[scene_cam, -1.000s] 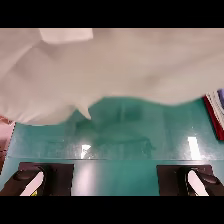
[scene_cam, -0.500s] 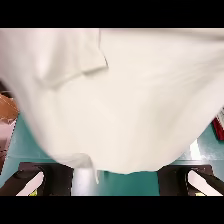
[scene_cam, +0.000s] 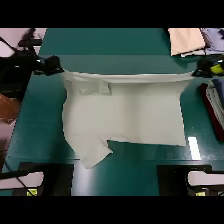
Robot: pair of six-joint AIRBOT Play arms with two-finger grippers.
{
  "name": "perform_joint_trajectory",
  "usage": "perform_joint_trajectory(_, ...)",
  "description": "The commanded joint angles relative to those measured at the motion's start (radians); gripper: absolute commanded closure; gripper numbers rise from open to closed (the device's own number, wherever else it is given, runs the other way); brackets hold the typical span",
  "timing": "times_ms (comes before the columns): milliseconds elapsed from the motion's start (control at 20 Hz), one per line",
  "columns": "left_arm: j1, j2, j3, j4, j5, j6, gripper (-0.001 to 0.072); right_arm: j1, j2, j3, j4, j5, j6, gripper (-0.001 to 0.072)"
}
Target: Fold the shirts.
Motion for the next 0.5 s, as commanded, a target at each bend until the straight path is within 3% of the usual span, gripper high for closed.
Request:
perform_joint_trajectory(0,0.000,-0.189,0.137,-0.024,0.069,0.019,0.0684,0.021,-0.176,0.146,0.008,-0.077,-0.005,0.0692)
perform_joint_trajectory(200,0.000,-0.222,0.228,-0.017,0.084,0.021,0.0683,0.020,-0.247,0.310,0.006,-0.061,-0.006,0.0692)
perform_joint_trajectory(450,0.001,-0.219,0.204,0.068,-0.205,0.050,0.0684,0.023,-0.230,0.255,-0.003,0.055,-0.010,0.0692)
